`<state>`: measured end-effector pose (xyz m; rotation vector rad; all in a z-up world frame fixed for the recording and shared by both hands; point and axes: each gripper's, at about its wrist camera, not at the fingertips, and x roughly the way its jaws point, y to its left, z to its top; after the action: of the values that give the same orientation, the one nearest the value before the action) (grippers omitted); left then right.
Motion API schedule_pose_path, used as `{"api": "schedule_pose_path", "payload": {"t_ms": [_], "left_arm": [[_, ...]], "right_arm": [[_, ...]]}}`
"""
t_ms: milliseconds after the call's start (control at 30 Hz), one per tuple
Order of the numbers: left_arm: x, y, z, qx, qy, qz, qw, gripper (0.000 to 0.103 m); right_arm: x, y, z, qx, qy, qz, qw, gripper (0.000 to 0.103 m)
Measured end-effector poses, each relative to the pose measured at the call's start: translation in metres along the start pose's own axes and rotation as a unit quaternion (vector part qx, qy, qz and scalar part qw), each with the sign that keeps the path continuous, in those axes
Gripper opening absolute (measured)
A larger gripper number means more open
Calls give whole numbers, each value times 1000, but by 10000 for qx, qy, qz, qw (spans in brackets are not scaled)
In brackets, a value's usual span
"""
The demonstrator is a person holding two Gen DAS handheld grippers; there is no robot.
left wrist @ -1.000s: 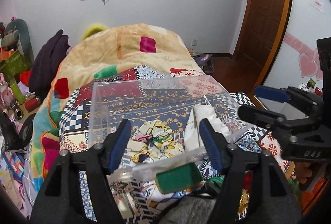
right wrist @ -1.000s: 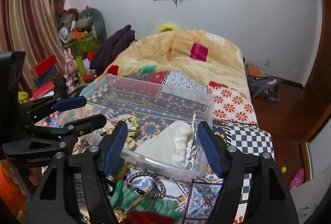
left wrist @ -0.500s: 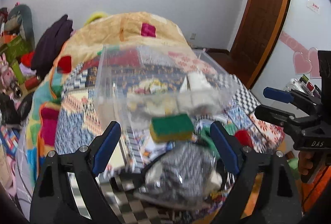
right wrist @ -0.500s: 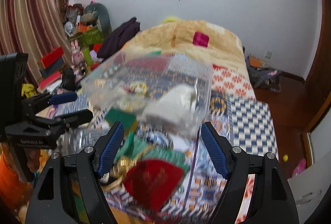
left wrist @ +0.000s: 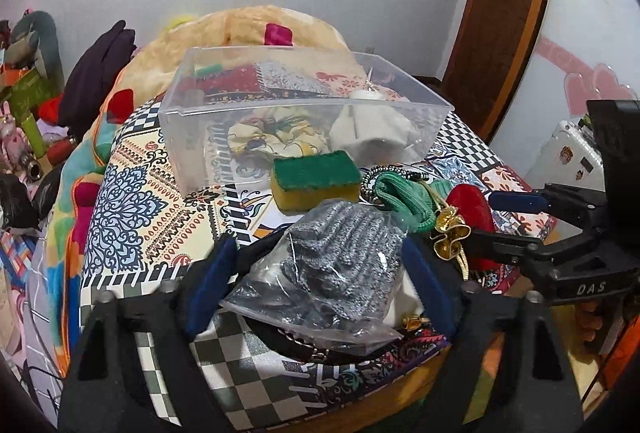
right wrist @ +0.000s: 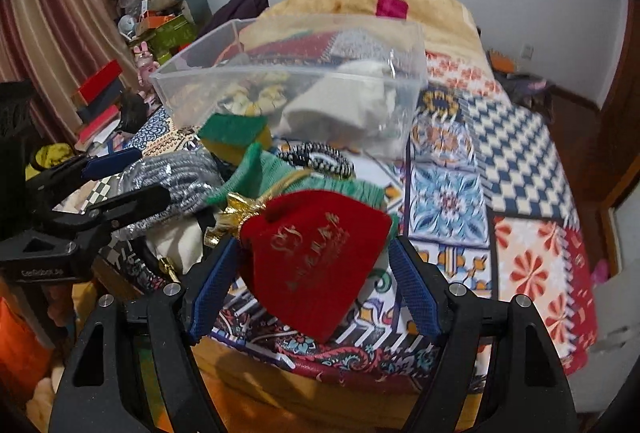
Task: Organize soft objects
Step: 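Grasp the red velvet pouch with the right tool while the left tool grasps the bag of silver scrubbers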
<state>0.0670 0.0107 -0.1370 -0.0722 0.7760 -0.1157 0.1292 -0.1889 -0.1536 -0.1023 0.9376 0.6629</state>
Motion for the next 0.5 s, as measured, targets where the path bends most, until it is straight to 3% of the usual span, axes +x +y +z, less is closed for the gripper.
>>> {"api": "schedule_pose_path", "payload": {"t_ms": [333,500], "left_arm": [[-6,8,-1,22,-92,-56,9999,26],[-11,7,-1,59,-140,-60,9999,15]], "right_arm": [[-6,3,-5,-2,-64,232,9997,35],[-17,6,-4,-95,-223,254,9994,27]]}}
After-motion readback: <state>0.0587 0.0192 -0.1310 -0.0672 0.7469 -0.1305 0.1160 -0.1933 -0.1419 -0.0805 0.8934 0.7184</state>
